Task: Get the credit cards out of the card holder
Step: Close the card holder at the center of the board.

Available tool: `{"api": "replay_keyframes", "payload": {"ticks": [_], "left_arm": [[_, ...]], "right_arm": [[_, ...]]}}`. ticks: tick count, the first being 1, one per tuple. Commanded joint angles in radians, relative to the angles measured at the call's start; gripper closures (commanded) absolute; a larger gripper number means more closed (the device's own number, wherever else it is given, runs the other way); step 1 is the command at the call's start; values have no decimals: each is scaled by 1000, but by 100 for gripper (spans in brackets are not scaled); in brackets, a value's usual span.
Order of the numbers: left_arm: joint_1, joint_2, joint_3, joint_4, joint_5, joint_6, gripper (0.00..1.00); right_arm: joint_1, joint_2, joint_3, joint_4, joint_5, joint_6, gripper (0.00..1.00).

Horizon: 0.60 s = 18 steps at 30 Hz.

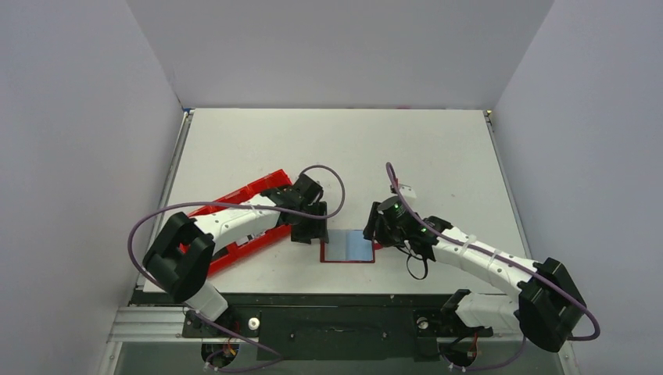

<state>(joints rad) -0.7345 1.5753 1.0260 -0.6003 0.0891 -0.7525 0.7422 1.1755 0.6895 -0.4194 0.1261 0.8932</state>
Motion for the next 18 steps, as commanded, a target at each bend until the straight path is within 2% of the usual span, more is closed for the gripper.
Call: {"api": "replay_keyframes", "payload": {"ticks": [1, 9, 18], "left_arm": [[-18, 29, -29, 125, 33, -20, 47], [-28, 73, -66, 192, 56, -30, 46], [-34, 88, -133, 275, 77, -48, 44]], "right_arm": [[35, 43, 7, 25, 31, 30, 42], [42, 153, -4, 78, 3, 38, 58], [42, 213, -46, 107, 16, 58, 67]]}}
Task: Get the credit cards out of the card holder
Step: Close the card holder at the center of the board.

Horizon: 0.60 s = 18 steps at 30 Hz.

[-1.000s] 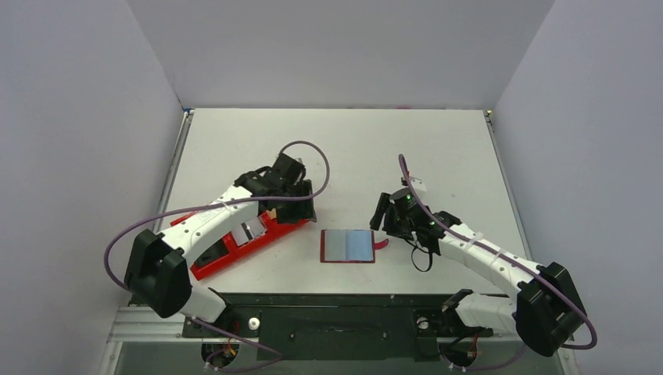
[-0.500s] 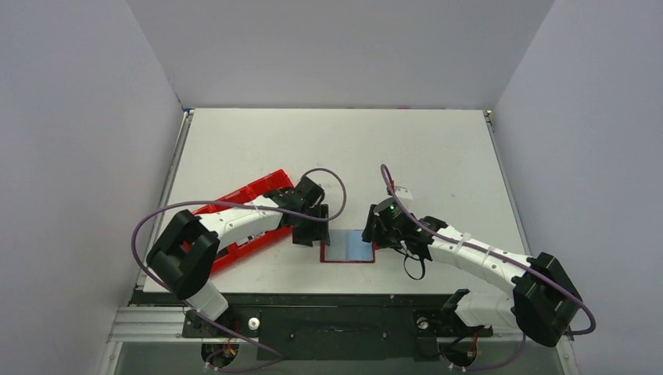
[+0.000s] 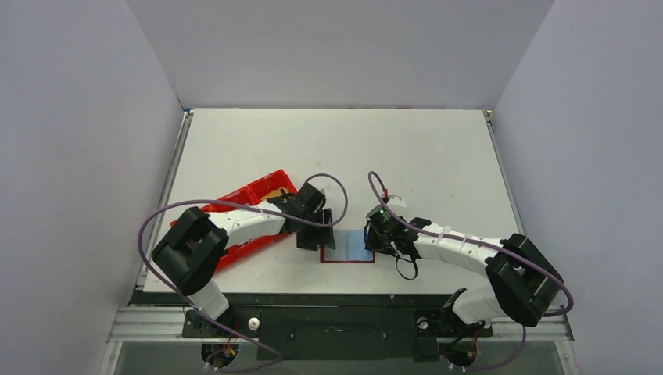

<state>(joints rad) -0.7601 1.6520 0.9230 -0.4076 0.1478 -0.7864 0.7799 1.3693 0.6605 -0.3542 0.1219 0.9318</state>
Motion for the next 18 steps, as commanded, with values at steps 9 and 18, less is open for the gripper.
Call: {"api": "replay_keyframes", "payload": {"ticks": [9, 18], "left_arm": [[-13, 40, -30, 125, 47, -20, 42], [-14, -12, 10, 113, 63, -27, 50]], "right_arm": [[4, 87, -29, 91, 0, 26, 85], [5, 114, -29, 101, -11, 22, 93]]}}
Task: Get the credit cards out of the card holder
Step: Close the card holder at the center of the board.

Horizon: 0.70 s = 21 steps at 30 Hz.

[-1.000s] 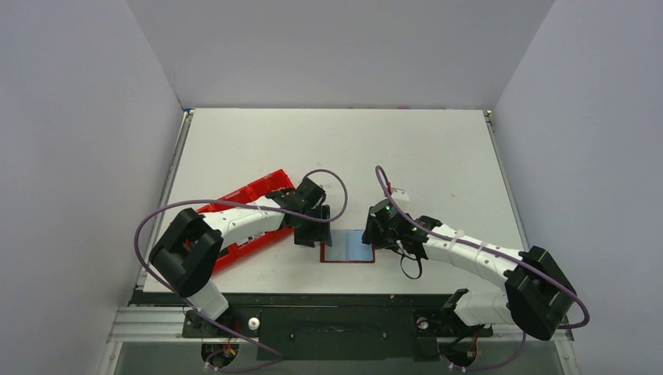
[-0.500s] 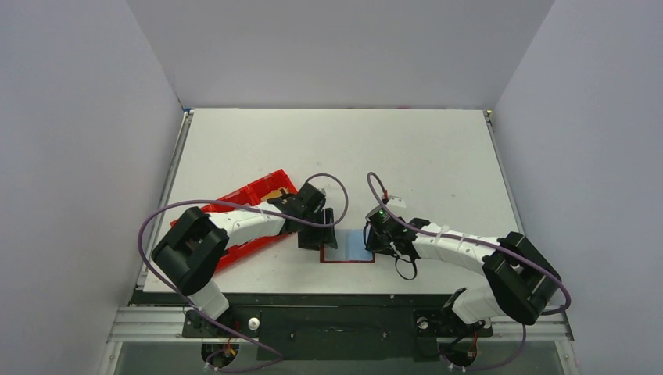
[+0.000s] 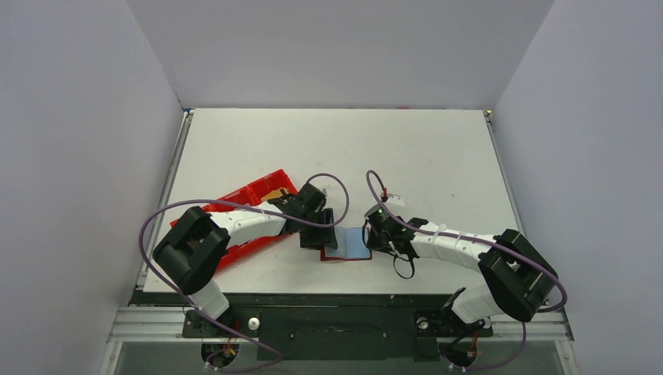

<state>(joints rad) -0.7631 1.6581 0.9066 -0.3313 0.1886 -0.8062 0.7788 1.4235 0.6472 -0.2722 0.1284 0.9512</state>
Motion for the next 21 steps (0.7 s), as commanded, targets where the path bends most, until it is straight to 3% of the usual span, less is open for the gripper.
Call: {"api": "replay_keyframes", "payload": {"ticks": [1, 10, 21], "left_arm": [[-10, -21, 36, 35, 27, -6, 51], [-13, -60, 108, 9, 51, -3, 62], [-50, -32, 185, -12, 55, 9, 60]], "right_arm": [[5, 62, -15, 21, -19, 2, 93], [5, 79, -11, 44, -46, -4, 95], [6, 101, 2, 66, -72, -10, 95]]}}
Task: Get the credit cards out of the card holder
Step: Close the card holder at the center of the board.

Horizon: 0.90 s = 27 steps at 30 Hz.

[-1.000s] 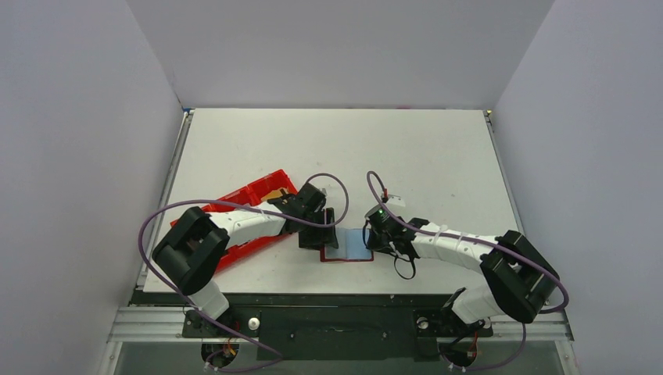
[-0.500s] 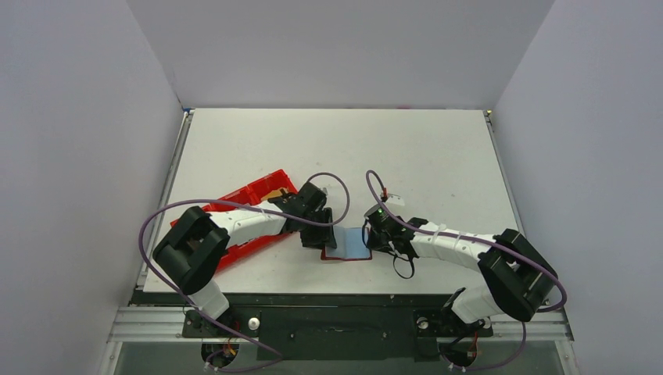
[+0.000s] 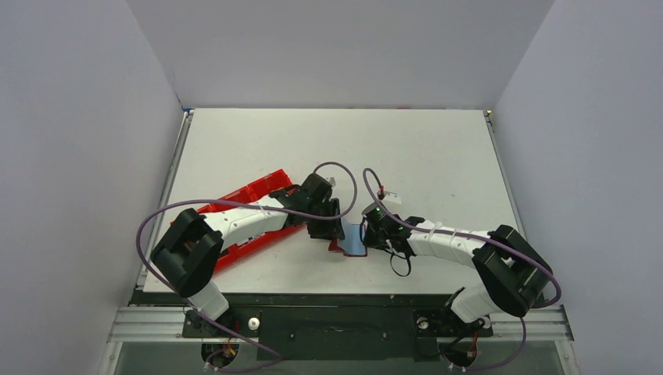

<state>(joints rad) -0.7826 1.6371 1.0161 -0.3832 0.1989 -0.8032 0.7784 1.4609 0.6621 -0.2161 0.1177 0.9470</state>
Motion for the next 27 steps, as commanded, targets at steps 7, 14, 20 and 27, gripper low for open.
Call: {"api": "replay_keyframes", "payload": {"ticks": [7, 14, 20, 27], "left_arm": [[-51, 13, 151, -29, 5, 25, 44], [-58, 44, 152, -11, 13, 27, 43], [-66, 66, 156, 22, 33, 17, 40], [-69, 87, 172, 48, 65, 3, 34]], "right_arm": [[5, 60, -7, 8, -56, -7, 96], [4, 57, -9, 13, -58, -4, 96], [3, 18, -15, 14, -53, -2, 95], [-7, -47, -24, 26, -54, 5, 92]]}}
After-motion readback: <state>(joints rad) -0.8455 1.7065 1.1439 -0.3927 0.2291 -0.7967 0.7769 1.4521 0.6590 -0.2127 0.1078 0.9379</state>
